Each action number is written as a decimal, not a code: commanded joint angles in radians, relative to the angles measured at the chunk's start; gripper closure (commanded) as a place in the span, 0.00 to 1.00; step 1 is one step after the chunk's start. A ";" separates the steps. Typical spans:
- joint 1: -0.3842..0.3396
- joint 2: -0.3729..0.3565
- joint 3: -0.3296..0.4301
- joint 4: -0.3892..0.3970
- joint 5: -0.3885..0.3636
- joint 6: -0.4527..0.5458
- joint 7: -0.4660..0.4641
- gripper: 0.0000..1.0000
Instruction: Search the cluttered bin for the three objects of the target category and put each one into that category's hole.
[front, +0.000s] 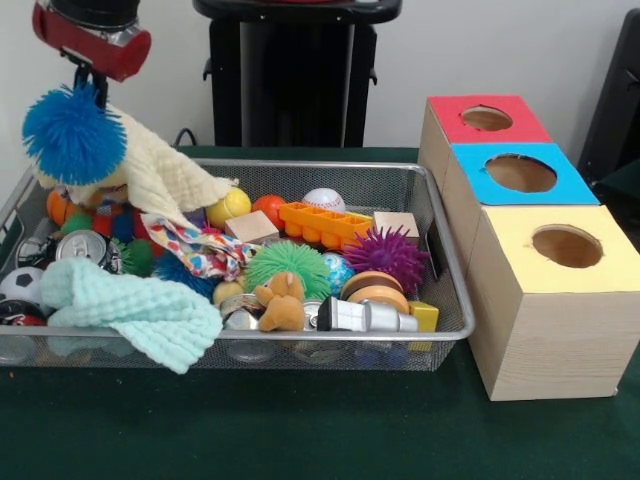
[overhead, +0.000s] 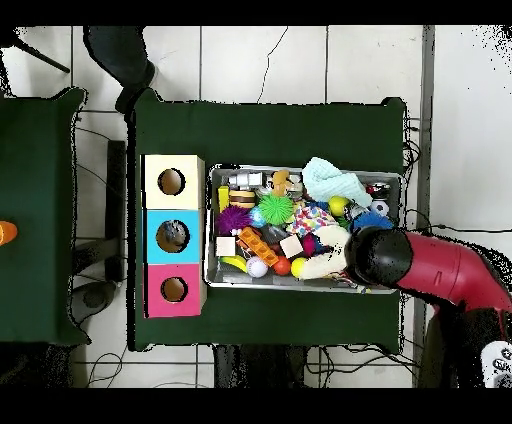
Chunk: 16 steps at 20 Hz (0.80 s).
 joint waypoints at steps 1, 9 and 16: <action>-0.049 0.034 0.138 -0.148 -0.048 0.140 -0.284 1.00; -0.093 0.061 0.203 -0.189 -0.077 0.116 -0.320 1.00; -0.122 0.091 0.252 -0.220 -0.088 0.122 -0.343 1.00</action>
